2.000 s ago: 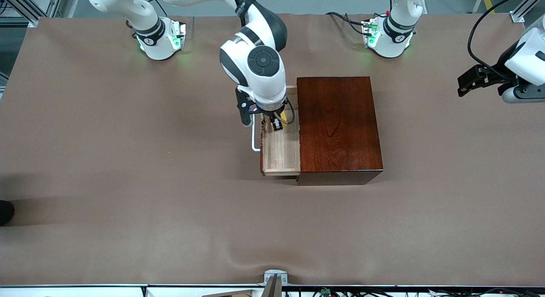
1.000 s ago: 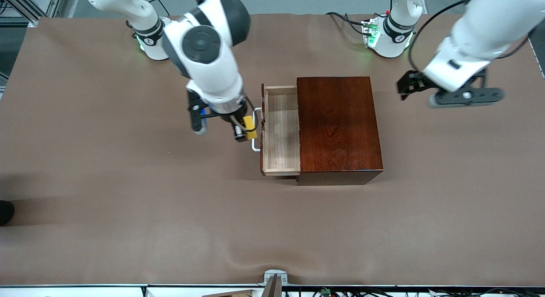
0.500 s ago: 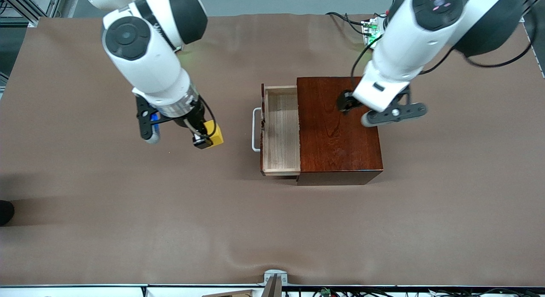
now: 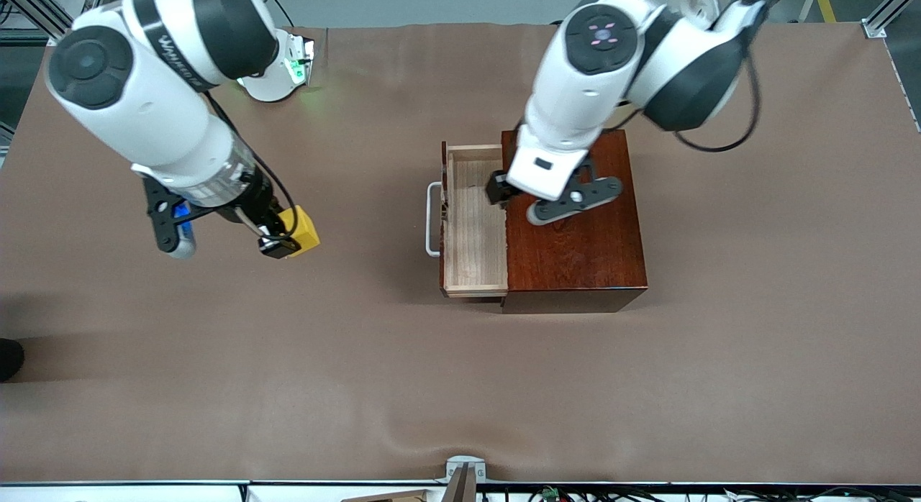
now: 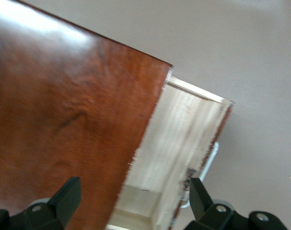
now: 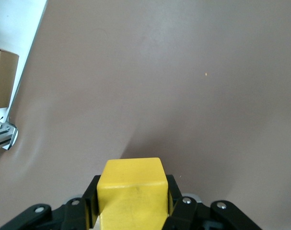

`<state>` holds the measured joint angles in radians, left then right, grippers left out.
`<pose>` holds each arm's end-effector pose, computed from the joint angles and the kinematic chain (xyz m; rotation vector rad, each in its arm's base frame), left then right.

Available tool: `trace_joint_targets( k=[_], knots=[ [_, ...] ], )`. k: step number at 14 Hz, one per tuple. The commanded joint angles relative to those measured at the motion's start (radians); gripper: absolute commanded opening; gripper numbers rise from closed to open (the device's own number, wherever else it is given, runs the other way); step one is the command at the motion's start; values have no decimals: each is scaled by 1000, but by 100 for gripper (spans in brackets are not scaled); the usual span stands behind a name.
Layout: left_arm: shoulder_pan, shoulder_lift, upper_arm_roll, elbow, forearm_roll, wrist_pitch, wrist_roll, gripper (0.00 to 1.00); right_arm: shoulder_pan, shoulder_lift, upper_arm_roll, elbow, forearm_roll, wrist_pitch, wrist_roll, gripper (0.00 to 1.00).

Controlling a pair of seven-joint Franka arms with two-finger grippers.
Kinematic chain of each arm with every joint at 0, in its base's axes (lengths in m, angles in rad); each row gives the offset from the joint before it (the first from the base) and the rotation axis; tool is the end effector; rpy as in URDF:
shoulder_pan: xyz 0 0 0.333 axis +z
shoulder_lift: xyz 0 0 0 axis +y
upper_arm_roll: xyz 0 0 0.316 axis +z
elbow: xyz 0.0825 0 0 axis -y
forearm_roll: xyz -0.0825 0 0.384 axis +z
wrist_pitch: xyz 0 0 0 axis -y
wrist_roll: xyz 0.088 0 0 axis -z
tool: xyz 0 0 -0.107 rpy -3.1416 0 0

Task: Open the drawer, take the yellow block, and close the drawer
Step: 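Carry the block aside while the left gripper reaches the drawer front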

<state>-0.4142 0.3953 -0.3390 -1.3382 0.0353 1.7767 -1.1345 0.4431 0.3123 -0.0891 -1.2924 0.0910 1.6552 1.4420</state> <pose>0.5247 -0.4318 0.5210 2.9724 0.6082 -0.0562 0.6081 0.2444 0.5762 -2.6193 1.5850 0.0270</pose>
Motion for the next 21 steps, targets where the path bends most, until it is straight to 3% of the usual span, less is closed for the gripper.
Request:
trace_joint_targets(
  k=[1,3,8,12,15,21],
  knots=[
    [-70,72,15,56,14,68,-149,100,-55,-47,17,-11,-1,-31,-116,0],
    [-145,112,50,59,35,149,-259,100,-115,-48,17,-10,4,-90,-246,0],
    [-417,266,282,178,38,283,-497,100,-274,-38,20,-24,7,-92,-634,0],
    [-491,339,310,180,38,450,-691,100,-349,-32,20,-50,6,-91,-823,0],
    [-524,375,334,180,38,489,-772,100,-386,-15,19,-74,-8,-77,-1003,0],
    [-581,445,387,174,40,533,-933,100,-452,73,19,-162,-57,43,-1154,0]
  ],
)
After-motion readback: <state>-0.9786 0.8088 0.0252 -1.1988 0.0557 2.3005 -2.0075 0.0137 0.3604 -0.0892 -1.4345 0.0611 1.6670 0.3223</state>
